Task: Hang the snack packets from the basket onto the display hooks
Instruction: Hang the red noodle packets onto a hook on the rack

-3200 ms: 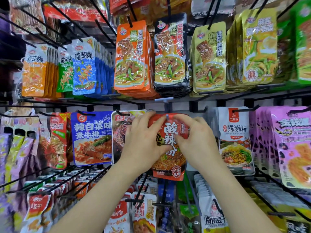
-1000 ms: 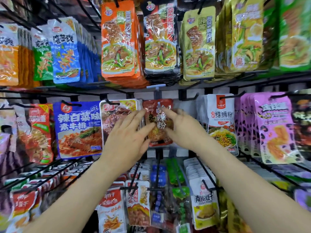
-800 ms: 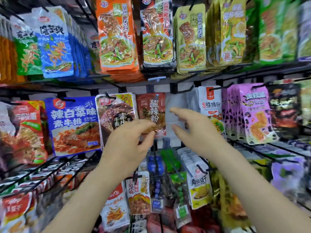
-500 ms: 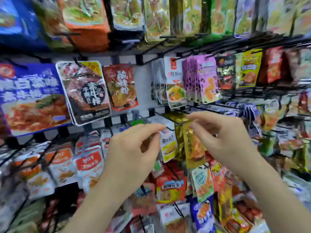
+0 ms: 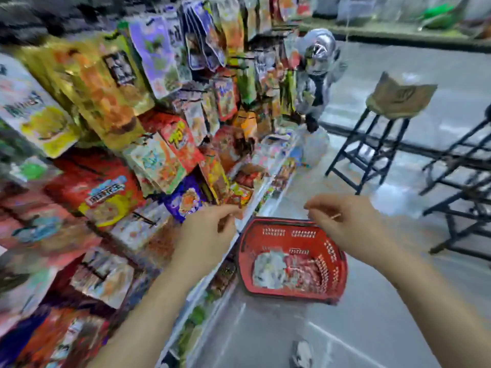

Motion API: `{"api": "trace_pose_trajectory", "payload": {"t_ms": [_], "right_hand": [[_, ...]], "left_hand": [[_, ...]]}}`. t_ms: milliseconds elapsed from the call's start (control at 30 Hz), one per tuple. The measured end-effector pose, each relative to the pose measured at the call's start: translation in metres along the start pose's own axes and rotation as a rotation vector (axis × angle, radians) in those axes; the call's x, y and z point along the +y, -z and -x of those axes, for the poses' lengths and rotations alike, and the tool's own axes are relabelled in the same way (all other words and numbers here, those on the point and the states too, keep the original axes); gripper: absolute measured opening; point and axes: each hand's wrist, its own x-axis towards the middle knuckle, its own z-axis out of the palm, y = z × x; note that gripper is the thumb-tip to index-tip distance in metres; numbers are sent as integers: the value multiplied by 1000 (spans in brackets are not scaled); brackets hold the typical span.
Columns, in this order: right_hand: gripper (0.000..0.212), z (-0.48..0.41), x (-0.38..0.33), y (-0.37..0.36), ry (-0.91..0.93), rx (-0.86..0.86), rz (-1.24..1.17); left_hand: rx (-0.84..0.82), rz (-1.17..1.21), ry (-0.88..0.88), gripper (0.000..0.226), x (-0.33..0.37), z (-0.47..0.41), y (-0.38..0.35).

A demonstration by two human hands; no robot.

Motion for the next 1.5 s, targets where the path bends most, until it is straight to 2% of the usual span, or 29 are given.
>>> {"api": "trace_pose_trajectory", "payload": {"t_ms": [133, 400, 567, 767, 900, 1000, 1133, 1233, 1400, 1500], "right_hand": [[14, 23, 97, -14, -224, -66, 72], [20, 29, 264, -76, -510, -290, -27], [32, 17, 353, -145, -671, -399, -93], [42, 14, 431, -262, -790, -495, -145], [52, 9, 478, -339, -823, -499, -179], [57, -4, 522, -388, -865, -465, -206], [84, -29, 598, -450, -982, -368, -179], [97, -38, 645, -480, -1054, -427, -70], [104, -46, 688, -506, -1067, -469, 15], [101, -46, 704, -515, -1062, -439, 6]], "left_hand": [[-209, -4, 87, 26, -19, 3, -92], [-584, 13, 337, 31, -35, 6, -294], [-650, 90, 470, 33, -71, 4, -388], [-697, 42, 534, 33, -158, -10, -486], [-797, -20, 495, 37, -223, -30, -570], [-907, -95, 387, 44, -266, -42, -645], [-1005, -204, 213, 59, -307, -48, -731], [-1058, -294, 95, 74, -334, -47, -783], [-1130, -340, -1, 99, -356, -48, -832], [-1150, -342, 73, 107, -358, -50, -846]]}}
